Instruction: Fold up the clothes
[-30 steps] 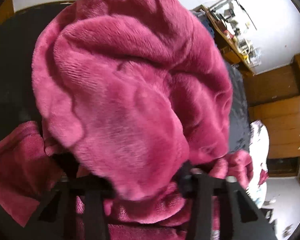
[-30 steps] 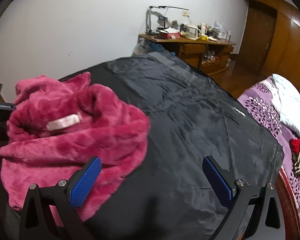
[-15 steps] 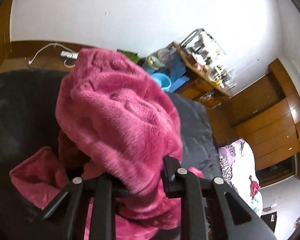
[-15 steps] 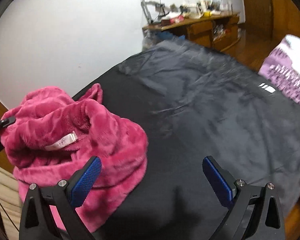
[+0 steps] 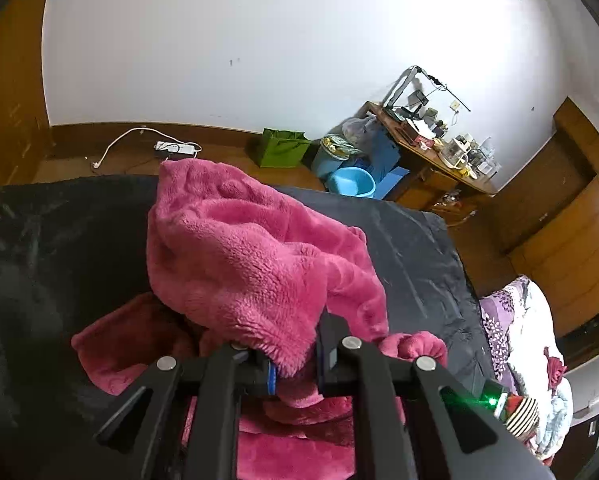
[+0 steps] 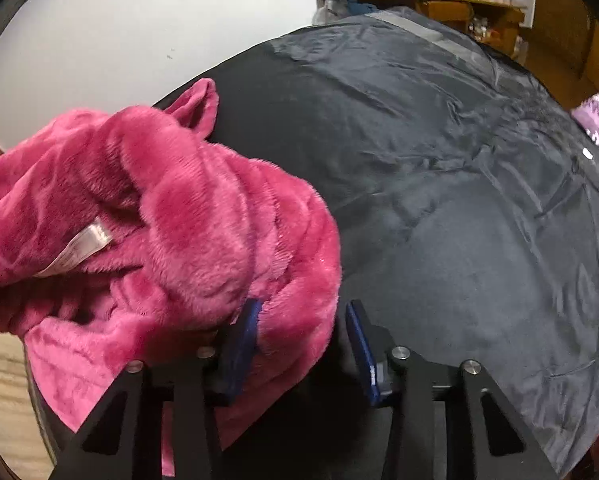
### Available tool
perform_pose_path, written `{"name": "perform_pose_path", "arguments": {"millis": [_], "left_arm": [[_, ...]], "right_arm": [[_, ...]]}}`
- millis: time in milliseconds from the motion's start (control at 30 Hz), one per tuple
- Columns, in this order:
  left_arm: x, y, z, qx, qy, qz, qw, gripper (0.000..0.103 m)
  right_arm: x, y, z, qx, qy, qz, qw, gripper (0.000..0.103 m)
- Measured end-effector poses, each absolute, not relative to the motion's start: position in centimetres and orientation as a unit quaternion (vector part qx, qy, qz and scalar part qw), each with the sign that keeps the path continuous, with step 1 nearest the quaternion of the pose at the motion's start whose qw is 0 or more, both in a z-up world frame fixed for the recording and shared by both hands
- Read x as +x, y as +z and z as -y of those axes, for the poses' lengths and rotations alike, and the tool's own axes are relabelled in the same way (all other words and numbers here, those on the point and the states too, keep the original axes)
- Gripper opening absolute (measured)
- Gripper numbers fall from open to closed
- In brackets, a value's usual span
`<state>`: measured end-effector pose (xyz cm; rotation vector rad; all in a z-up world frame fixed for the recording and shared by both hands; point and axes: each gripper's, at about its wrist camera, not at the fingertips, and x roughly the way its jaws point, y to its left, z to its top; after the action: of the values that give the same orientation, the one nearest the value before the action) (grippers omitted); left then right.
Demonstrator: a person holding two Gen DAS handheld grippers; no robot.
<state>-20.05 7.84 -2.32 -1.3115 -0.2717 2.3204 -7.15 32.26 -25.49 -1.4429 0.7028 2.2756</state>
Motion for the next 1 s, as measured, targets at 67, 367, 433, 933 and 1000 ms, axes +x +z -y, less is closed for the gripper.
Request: {"name": "perform_pose_path", "arguments": {"millis": [67, 367, 433, 933, 1000], "left_arm": [[-20.4, -3.1, -8.0, -0.482, 0.841, 0.095, 0.226, 0.015], [-23.6, -9.6, -9.9, -0.568, 0.793, 0.080, 0.203, 0.052], [-24.0, -11.0, -9.8, -0.581, 0.781, 0.099, 0.205, 0.039], [-19.2, 2.2, -5.6, -0.411, 0.855, 0.166, 0.268, 0.009], [-17.6, 5.2, -4.4, -0.383, 0.865, 0.179, 0.269, 0.009]], "right_arm": [[-7.0, -25.9, -32.0, -0.516, 0.798, -0.254, 0.181, 0.046], [-8.4, -27.1, -32.6, -0.519, 0.786, -0.284, 0.181, 0.048], [-8.7, -26.6, -32.0, -0.520, 0.792, -0.261, 0.183, 0.045], [-4.8, -11.5, -29.2, -0.359, 0.876, -0.015, 0.321, 0.012], [-3.9, -8.1, -28.4, -0.312, 0.889, 0.023, 0.334, 0.012]]}}
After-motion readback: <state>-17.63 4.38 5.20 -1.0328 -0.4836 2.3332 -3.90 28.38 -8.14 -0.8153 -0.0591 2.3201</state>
